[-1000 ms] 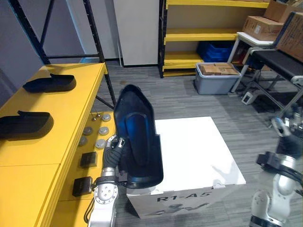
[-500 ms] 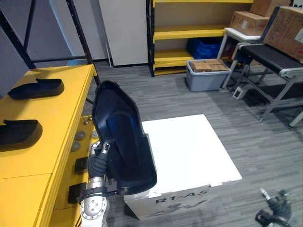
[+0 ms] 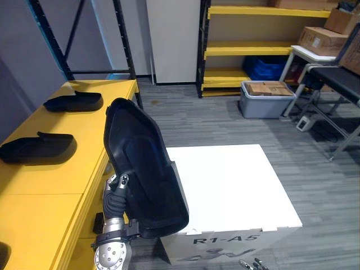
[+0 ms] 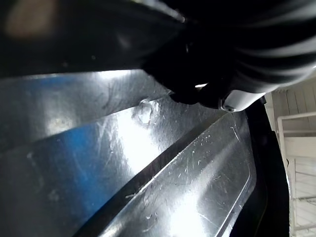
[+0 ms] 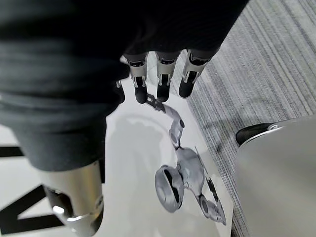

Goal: Walk over and take plastic housings, then place them on the shelf

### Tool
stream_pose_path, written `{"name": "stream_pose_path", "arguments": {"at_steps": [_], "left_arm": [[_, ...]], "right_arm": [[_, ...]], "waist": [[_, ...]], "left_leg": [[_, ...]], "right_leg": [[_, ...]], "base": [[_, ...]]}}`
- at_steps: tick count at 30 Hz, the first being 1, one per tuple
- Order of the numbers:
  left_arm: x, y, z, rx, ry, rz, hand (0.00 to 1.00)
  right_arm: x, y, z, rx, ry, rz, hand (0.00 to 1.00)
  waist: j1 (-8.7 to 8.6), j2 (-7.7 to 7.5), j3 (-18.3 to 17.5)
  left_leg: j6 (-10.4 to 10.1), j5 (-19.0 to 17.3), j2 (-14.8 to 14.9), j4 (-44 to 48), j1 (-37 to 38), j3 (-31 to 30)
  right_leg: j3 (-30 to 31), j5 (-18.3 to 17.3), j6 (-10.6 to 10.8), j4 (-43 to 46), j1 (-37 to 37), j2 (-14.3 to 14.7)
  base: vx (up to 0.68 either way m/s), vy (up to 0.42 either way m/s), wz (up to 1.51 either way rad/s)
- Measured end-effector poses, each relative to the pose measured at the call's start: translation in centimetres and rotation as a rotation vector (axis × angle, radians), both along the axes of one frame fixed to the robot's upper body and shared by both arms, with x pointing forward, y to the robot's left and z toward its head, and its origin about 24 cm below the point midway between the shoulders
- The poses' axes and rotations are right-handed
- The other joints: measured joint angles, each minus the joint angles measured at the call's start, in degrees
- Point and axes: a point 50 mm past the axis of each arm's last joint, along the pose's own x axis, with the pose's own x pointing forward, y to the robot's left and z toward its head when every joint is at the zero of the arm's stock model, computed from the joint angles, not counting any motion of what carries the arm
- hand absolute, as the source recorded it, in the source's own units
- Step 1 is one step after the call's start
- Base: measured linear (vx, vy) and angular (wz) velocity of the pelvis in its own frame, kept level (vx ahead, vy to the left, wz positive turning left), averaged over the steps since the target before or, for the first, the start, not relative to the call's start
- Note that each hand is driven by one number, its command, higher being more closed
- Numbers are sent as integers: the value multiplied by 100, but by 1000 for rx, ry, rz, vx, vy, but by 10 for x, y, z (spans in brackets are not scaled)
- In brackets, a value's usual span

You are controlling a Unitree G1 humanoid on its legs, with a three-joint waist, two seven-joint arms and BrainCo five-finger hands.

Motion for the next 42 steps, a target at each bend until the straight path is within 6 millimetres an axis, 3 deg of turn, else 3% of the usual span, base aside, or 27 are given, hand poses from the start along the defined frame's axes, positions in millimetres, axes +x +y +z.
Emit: {"name": "stream_pose_path", "arguments": {"at_steps": [5,9,10,11,13,14,15,17,18,20,21,22,24,25,31,32,34,35,36,37,40,42], "left_arm": [[1,-1,1,-2,-4,0,100],[7,-9,15,-11,-78,-31,100],[8,-10,19,-12,-96,-32,100],[10,-11,28,-11,-140,-27,100],[17,-17,37,-34,-198,-38,100],[18,-19,38,-45,-206,-39,100],[19,-24,40,-71,-220,-58,100],[24,-32,44,-80,-247,-103,100],[31,-39,45,-96,-253,-141,100],[40,-51,48,-105,-272,-202,100],[41,-54,45,-110,-257,-215,100],[43,-57,41,-123,-240,-232,100],[46,-63,38,-112,-228,-271,100],[47,-63,39,-106,-233,-276,100],[49,-60,38,-91,-227,-270,100],[49,-61,38,-89,-225,-278,100],[49,-64,37,-87,-222,-295,100],[50,-64,36,-82,-215,-298,100],[51,-65,34,-81,-209,-297,100],[53,-64,33,-81,-201,-291,100],[53,-65,32,-85,-197,-286,100],[53,-66,32,-90,-200,-284,100]], "right_arm": [[4,6,-5,-10,40,64,0],[11,10,-5,-32,44,107,0],[14,10,-5,-34,42,106,0],[23,12,-5,-37,30,107,0],[26,7,-4,-62,40,101,0],[26,6,-4,-66,40,97,0],[27,-1,-3,-85,44,97,0],[32,-5,-2,-98,44,95,0],[29,-6,-3,-94,57,83,0],[31,-5,-5,-87,72,67,0],[32,-5,-5,-90,70,68,0],[33,-7,-4,-98,62,67,0],[34,-3,-4,-92,61,79,0],[35,0,-5,-83,59,78,0],[41,6,-4,-72,42,87,0],[42,5,-4,-75,38,86,0],[44,3,0,-83,11,82,0],[46,2,2,-86,-7,79,0],[46,2,2,-86,-8,79,0],[43,2,2,-86,-6,75,0],[38,0,4,-91,-26,52,0],[28,0,3,-91,-14,42,0]], "waist": [[107,-172,91],[274,-283,288],[293,-293,303],[300,-299,406],[283,-155,548],[280,-85,539],[262,64,519],[198,173,614],[54,37,551],[12,33,622],[-12,63,623],[-94,176,564],[-78,140,498],[-65,139,508],[-98,50,589],[-114,22,612],[-216,12,648],[-319,29,689],[-342,24,693],[-339,-45,711],[-328,-126,707],[-350,-180,681]], "left_leg": [[-15,149,-103,-48,-31,-491],[-106,380,-364,94,-565,-1410],[-86,288,-358,50,-658,-1378],[-140,217,-155,56,-847,-610],[-174,143,406,713,-1251,1159],[-121,115,584,915,-1312,1599],[59,276,901,1331,-1379,2225],[190,292,723,1678,-1696,2138],[322,412,433,1179,-1740,1803],[562,-117,749,1756,-1776,2734],[328,-217,1009,2092,-1576,2954],[158,-300,872,1793,-1404,2750],[261,-165,534,1425,-1388,2641],[305,-138,366,1235,-1397,2588],[515,-271,29,1264,-1411,2544],[559,-321,-30,1317,-1385,2465],[603,-336,-125,1286,-1289,2156],[591,-319,-145,1253,-1245,1749],[568,-297,-174,1220,-1228,1631],[583,-263,-258,1154,-1159,1371],[636,-243,-443,1151,-1122,844],[626,-243,-584,1217,-1125,454]], "right_leg": [[-450,-144,15,199,53,-127],[-1462,-387,46,609,-136,-426],[-1623,-401,46,659,-185,-488],[-2023,-397,45,653,-177,-618],[-2633,-400,44,797,-166,-831],[-2788,-410,56,868,-167,-887],[-3020,-491,141,1108,-166,-968],[-3126,-790,195,1434,-219,-1114],[-3169,-730,108,1222,-240,-1156],[-3740,-533,326,1208,-122,-1362],[-3918,-498,386,1210,28,-1435],[-4101,-449,466,1209,174,-1501],[-4230,-344,375,1066,187,-1646],[-4232,-266,434,972,170,-1696],[-4188,-166,385,1597,52,-2219],[-3995,-167,374,2059,-37,-2411],[-2914,-229,-56,2918,-432,-2524],[-1735,-700,123,2982,-619,-2006],[-1332,-868,136,2956,-696,-1782],[-593,-1113,174,2947,-830,-1369],[674,-1338,290,3006,-1245,-603],[1144,-1305,304,2810,-1329,-377]], "base": [[-59,-24,50],[-101,-29,122],[-116,3,163],[-100,29,169],[-94,99,164],[-14,189,115],[15,225,116],[-73,191,140],[-139,142,193],[-62,136,160],[36,133,93],[43,149,84],[-33,257,66],[-71,273,46],[-11,157,13],[3,133,38],[15,110,84],[26,11,112],[38,-47,125],[30,-63,91],[54,-123,109],[81,-206,138]]}}
